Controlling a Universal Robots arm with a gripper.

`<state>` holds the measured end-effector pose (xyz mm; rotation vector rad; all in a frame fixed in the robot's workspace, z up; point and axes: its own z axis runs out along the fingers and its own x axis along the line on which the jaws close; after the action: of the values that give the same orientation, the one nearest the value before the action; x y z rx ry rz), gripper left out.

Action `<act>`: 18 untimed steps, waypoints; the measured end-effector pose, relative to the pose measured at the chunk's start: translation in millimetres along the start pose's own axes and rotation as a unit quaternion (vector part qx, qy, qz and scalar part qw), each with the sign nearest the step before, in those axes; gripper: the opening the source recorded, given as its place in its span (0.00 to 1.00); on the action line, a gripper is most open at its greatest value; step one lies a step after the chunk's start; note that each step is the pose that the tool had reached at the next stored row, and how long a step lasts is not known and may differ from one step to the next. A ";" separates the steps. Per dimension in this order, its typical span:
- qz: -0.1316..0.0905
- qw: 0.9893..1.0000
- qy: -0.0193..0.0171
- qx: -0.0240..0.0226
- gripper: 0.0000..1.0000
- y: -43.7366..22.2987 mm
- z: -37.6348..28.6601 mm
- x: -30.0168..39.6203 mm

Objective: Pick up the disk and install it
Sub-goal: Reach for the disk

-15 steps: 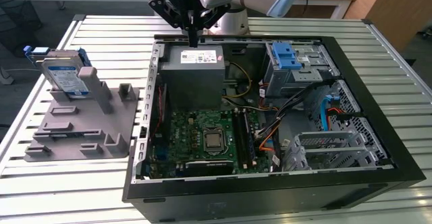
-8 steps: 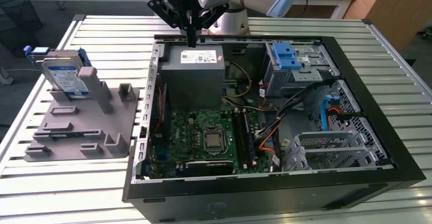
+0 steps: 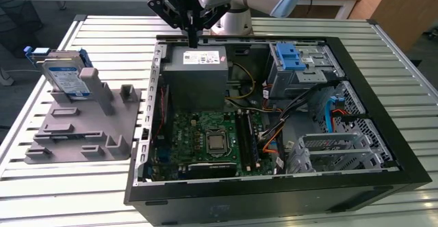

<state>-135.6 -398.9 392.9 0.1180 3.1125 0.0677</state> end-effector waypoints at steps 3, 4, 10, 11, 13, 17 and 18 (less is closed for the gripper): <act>0.000 1.000 0.000 0.000 0.11 -0.1 0.0 1.2; 0.000 1.000 0.000 0.000 0.11 -0.1 0.0 1.5; 0.000 1.000 0.000 0.000 0.11 -0.3 0.0 3.5; 0.000 1.000 0.000 0.000 0.11 -0.3 0.0 4.0; 0.000 1.000 0.000 0.000 0.11 -0.3 0.0 4.2; 0.000 1.000 0.000 0.000 0.11 -0.4 0.0 5.1; 0.000 1.000 0.000 0.000 0.11 -0.4 0.0 5.4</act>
<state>-141.0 -398.9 392.8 0.1181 3.1125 0.0677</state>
